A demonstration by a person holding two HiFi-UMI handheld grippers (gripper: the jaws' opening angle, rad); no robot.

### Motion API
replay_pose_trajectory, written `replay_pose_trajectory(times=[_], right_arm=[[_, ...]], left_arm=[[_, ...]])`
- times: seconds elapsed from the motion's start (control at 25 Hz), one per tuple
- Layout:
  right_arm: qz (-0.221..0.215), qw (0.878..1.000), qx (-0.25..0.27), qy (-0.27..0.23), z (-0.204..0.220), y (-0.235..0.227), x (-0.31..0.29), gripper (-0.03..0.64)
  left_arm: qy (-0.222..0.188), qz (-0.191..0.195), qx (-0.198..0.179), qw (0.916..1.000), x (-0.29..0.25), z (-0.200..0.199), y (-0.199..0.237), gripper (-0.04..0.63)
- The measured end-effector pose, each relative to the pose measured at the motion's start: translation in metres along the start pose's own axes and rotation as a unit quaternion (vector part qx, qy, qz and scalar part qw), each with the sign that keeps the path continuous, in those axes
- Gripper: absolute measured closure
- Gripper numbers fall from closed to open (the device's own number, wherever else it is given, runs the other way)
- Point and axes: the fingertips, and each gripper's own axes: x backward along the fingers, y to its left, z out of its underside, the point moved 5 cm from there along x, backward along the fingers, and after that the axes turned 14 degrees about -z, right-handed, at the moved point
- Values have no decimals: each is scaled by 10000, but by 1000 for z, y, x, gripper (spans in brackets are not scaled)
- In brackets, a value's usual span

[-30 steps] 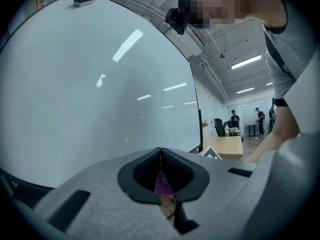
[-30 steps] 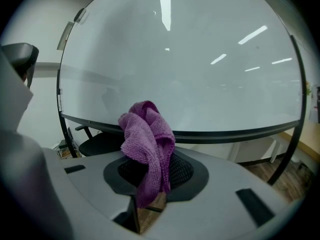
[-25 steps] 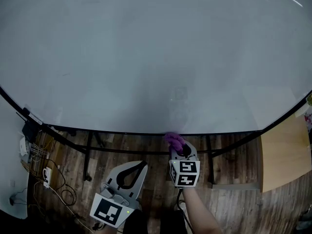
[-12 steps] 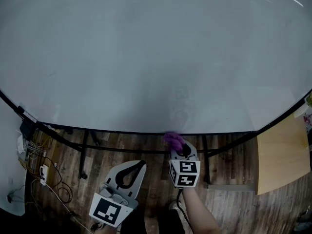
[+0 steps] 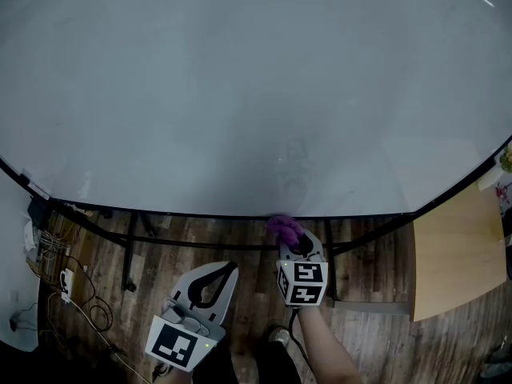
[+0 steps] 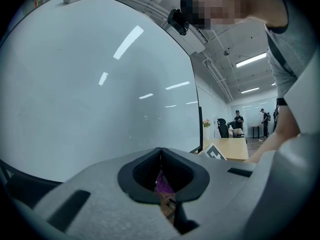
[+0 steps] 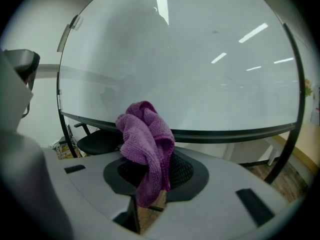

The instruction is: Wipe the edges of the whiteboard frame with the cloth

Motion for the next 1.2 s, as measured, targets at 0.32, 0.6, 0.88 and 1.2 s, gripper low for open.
replay_pose_trajectory(times=[0.32,0.6,0.88,1.2], right_arm=[[17,10000,-11,-2,1,-30,18,520],[11,10000,-30,-11,1,-50,28,520],[13,10000,-33,15,4,-73,38,520],[31,10000,-39,61,7,-94,48,520]], left_arm=[[-45,37,3,10000,-19,-3,-30,578],[-35,100,35,9999,-37,-5,-51,578],[-75,129,-33,9999,-52,-11,-72,578],[-95,86,-52,9999,-61,-14,-90,578]])
